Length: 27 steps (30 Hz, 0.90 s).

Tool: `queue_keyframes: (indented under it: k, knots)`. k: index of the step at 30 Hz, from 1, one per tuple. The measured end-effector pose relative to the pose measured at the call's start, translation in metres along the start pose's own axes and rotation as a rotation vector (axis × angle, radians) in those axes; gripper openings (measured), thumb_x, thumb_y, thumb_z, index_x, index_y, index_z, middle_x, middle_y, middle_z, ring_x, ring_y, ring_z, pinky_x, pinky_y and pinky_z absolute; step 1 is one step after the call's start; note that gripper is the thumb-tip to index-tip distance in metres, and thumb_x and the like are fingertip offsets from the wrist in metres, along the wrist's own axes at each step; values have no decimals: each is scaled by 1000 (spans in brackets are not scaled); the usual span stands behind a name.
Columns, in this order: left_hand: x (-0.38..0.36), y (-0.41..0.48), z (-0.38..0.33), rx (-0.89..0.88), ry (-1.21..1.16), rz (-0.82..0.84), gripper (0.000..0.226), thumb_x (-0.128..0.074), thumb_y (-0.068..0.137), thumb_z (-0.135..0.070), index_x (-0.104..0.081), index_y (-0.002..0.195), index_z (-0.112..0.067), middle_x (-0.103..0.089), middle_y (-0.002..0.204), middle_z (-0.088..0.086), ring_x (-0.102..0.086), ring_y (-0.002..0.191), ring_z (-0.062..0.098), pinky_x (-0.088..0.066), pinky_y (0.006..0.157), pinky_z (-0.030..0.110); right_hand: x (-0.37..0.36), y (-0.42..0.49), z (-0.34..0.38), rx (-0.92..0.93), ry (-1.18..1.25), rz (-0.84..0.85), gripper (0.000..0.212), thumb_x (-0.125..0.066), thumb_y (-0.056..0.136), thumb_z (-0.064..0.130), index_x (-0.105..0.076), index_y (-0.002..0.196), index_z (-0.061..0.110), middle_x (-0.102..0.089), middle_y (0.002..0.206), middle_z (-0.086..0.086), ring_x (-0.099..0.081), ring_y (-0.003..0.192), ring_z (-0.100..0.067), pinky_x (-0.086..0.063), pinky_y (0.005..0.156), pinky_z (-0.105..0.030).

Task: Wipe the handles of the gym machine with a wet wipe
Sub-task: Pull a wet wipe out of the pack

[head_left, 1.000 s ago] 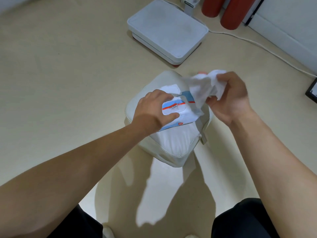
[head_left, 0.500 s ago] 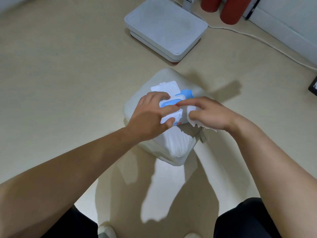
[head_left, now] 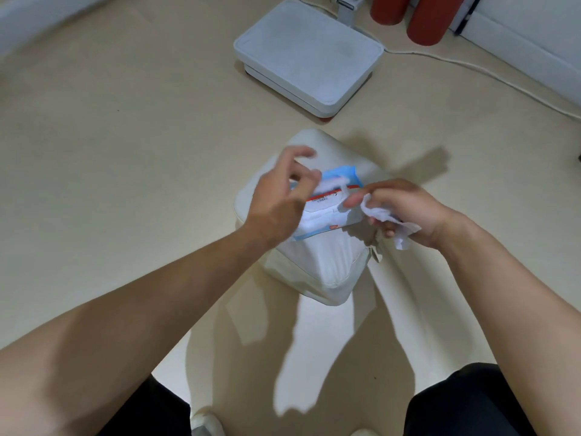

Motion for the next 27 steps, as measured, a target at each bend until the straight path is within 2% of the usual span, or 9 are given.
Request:
queue_keyframes:
  k: [2,5,8,10,12,19,22,25,27]
  knots:
    - [-8,-7,7,-212,303,141,19,-52,87,-33,-69,93,-26,-70,85,-8,-58,84,19,-47,83,42,8,1,3,35,32,-93,24,-50,80,10,-72,84,1,-46,66,-14,-33,56,-23,-26,42,-21]
    - [-16,-13,22,-489,544,138,14,-60,88,-20,-74,88,-20,-71,84,-6,-57,81,22,-47,81,36,8,-1,9,82,-58,-187,27,-62,80,17,-58,79,-10,-43,54,-12,-30,50,-21,-23,44,-22]
    - [-16,-7,23,-305,466,99,9,-69,84,-17,-72,88,-24,-66,81,-14,-50,83,15,-42,74,24,-9,5,10,148,-353,-226,28,-71,90,36,-61,77,12,-62,61,0,-51,49,-16,-39,45,-20]
    - [-19,-3,26,-175,423,131,12,-72,82,-21,-66,91,-26,-61,81,-15,-49,84,14,-38,72,20,-16,16,7,160,-614,-284,25,-72,86,44,-65,87,20,-67,88,1,-61,77,-18,-47,65,-28]
    - [-19,0,27,-118,415,147,15,-73,80,-23,-63,90,-26,-60,81,-14,-49,85,14,-35,69,19,-20,25,4,119,-684,-301,22,-70,86,45,-64,90,24,-62,100,4,-58,92,-20,-46,74,-32]
    - [-26,6,25,-12,526,183,21,-74,83,-20,-56,88,-30,-58,82,-14,-44,88,12,-45,72,31,-26,38,6,17,-870,-325,20,-66,89,46,-59,87,28,-61,95,8,-58,90,-19,-40,71,-30]
    - [-21,0,18,35,534,211,18,-72,84,-21,-58,91,-30,-60,85,-14,-48,90,12,-51,78,35,-28,29,10,-1,-710,-325,20,-70,86,42,-60,81,26,-65,89,7,-63,82,-18,-49,71,-30]
    - [-5,-14,-8,129,306,157,6,-66,90,-26,-62,92,-30,-62,81,-17,-58,80,4,-50,78,25,-27,-4,21,-51,-97,-363,17,-70,90,27,-64,81,14,-64,70,-1,-60,56,-13,-47,56,-23]
    - [12,-30,-44,211,115,99,7,-60,95,-26,-63,89,-27,-64,78,-17,-60,73,2,-47,72,21,-30,-34,43,-73,214,-363,15,-66,93,21,-64,86,9,-59,67,-7,-54,54,-19,-44,56,-26]
Point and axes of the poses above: each hand's wrist, its own y-axis towards the middle knuckle, its own x-axis out of the back of the hand, z = x × y, the point moved 4 cm from there along y, towards the middle knuckle
